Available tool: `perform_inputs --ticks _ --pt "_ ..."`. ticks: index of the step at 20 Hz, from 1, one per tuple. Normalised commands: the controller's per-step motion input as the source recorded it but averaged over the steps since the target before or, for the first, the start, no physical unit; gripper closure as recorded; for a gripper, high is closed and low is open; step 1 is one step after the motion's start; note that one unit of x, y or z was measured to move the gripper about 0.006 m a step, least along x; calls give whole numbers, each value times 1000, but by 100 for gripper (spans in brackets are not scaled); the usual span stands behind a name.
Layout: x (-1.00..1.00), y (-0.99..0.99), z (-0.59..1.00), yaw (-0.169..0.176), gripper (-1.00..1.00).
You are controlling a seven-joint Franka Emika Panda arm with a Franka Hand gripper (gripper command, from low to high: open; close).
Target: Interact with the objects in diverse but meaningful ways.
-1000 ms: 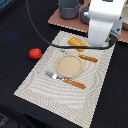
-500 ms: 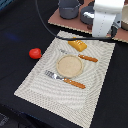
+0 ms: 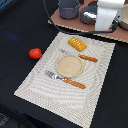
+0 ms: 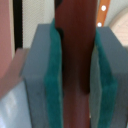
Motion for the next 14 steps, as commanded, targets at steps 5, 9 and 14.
perform_inputs --ticks 5,9,14 --pt "-619 791 -172 0 100" --pt "-652 766 -168 0 100" --pt "-727 773 -101 0 100"
